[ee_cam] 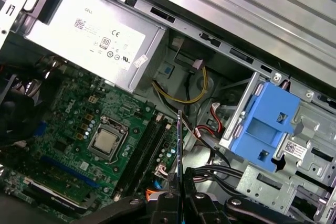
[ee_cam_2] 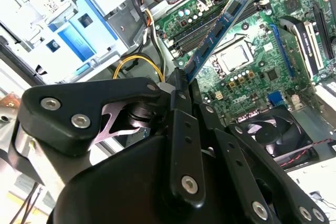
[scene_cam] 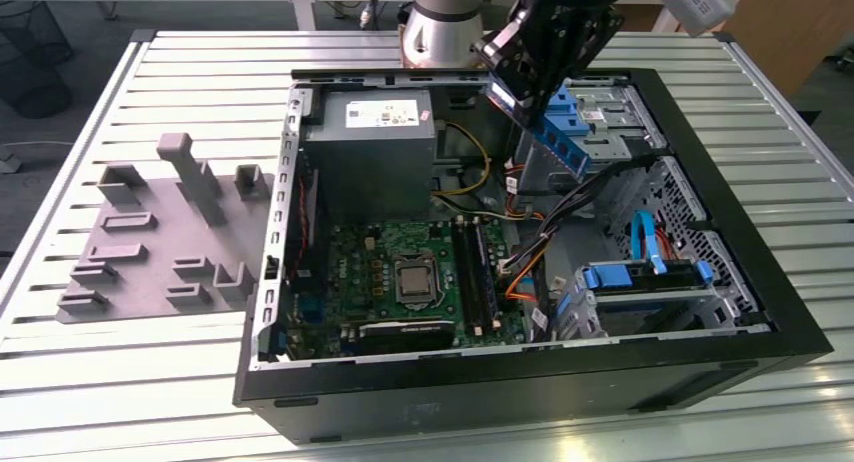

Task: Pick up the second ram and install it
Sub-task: 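Insert the second ram into the second slot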

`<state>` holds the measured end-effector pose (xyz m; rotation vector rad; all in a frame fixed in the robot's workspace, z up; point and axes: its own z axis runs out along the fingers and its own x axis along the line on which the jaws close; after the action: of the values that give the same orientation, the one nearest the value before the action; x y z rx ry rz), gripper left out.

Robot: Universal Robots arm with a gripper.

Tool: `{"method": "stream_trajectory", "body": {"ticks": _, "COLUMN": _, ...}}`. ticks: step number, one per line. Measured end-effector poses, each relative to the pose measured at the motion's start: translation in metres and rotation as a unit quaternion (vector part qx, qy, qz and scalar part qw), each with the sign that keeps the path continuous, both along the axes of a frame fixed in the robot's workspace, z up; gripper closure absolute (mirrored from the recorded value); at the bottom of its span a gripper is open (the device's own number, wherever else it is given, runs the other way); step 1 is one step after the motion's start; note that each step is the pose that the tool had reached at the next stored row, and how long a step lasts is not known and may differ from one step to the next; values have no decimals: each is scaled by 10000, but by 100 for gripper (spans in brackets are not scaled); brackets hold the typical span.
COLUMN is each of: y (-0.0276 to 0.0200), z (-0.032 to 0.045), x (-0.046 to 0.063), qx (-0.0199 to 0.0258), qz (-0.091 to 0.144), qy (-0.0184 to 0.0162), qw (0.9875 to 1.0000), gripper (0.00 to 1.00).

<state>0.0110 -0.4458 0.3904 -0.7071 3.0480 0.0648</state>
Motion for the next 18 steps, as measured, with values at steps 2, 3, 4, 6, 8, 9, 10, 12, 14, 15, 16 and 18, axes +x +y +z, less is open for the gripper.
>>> {"method": "stream_trajectory", "body": {"ticks": 2, "y": 0, "z": 0, "x": 0, "qx": 0, "qz": -18, "qy": 0, "qw": 10000, "gripper": 86}}
{"method": "stream_trajectory", "body": {"ticks": 3, "y": 0, "z": 0, "x": 0, "qx": 0, "qz": -28, "qy": 0, "qw": 10000, "gripper": 86}}
{"method": "stream_trajectory", "body": {"ticks": 4, "y": 0, "z": 0, "x": 0, "qx": 0, "qz": -37, "qy": 0, "qw": 10000, "gripper": 86}}
{"method": "stream_trajectory", "body": {"ticks": 6, "y": 0, "z": 0, "x": 0, "qx": 0, "qz": -56, "qy": 0, "qw": 10000, "gripper": 86}}
{"method": "stream_trajectory", "body": {"ticks": 8, "y": 0, "z": 0, "x": 0, "qx": 0, "qz": -88, "qy": 0, "qw": 10000, "gripper": 86}}
{"method": "stream_trajectory", "body": {"ticks": 9, "y": 0, "z": -1, "x": 0, "qx": -1, "qz": -161, "qy": 0, "qw": 9999, "gripper": 86}}
{"method": "stream_trajectory", "body": {"ticks": 10, "y": 0, "z": -1, "x": 0, "qx": -1, "qz": -249, "qy": 0, "qw": 9997, "gripper": 86}}
{"method": "stream_trajectory", "body": {"ticks": 12, "y": 0, "z": -2, "x": 0, "qx": 0, "qz": -316, "qy": 0, "qw": 9995, "gripper": 86}}
{"method": "stream_trajectory", "body": {"ticks": 14, "y": 0, "z": -2, "x": 0, "qx": 0, "qz": -317, "qy": 0, "qw": 9995, "gripper": 86}}
{"method": "stream_trajectory", "body": {"ticks": 15, "y": 0, "z": -2, "x": 0, "qx": 0, "qz": -318, "qy": 0, "qw": 9995, "gripper": 86}}
{"method": "stream_trajectory", "body": {"ticks": 16, "y": 0, "z": -2, "x": 0, "qx": -1, "qz": -321, "qy": 0, "qw": 9995, "gripper": 86}}
{"method": "stream_trajectory", "body": {"ticks": 18, "y": 0, "z": -2, "x": 0, "qx": -18, "qz": -436, "qy": -1, "qw": 9990, "gripper": 86}}
